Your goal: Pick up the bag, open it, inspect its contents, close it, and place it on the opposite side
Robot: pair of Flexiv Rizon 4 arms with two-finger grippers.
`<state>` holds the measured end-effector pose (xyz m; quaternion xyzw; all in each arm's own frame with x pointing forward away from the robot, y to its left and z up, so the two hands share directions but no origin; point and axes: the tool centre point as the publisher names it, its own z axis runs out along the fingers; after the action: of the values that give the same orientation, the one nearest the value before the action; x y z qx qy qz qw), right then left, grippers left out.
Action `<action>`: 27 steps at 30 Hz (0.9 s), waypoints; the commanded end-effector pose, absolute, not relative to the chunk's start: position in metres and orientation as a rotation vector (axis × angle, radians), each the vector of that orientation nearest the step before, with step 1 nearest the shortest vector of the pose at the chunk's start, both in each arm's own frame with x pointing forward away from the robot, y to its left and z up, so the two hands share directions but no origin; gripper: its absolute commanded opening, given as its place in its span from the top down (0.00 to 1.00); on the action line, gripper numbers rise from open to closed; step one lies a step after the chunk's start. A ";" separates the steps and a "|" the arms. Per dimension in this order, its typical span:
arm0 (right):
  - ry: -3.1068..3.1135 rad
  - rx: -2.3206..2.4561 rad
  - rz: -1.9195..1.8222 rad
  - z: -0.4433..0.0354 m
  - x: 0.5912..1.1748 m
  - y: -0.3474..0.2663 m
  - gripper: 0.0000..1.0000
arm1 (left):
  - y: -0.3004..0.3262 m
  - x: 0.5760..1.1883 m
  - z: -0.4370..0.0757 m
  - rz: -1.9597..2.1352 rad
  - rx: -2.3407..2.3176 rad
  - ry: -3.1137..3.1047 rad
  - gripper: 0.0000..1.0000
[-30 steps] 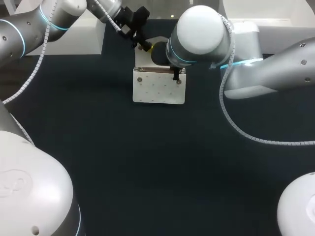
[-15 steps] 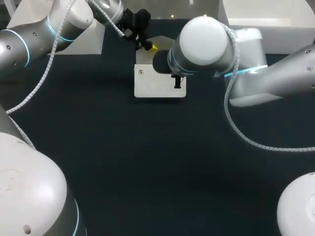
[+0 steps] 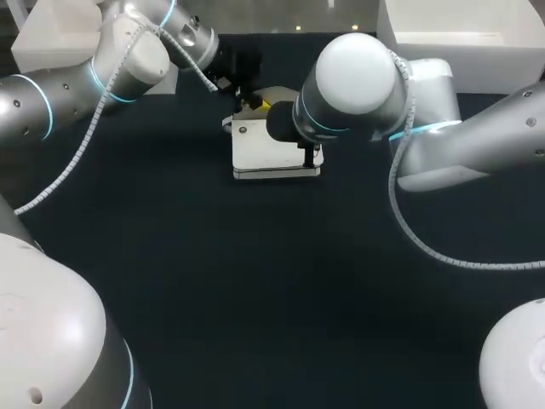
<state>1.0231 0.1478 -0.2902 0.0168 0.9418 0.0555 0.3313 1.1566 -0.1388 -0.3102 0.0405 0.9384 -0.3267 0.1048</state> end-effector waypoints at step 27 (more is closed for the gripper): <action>2.456 0.027 0.177 -0.326 1.009 0.164 1.00 | -0.138 1.170 -0.339 -0.986 0.225 2.693 1.00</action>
<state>1.0121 0.1585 -0.3163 0.0103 0.9440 0.0731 0.3215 1.1647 -0.1390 -0.3324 0.0751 0.9301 -0.3364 0.1270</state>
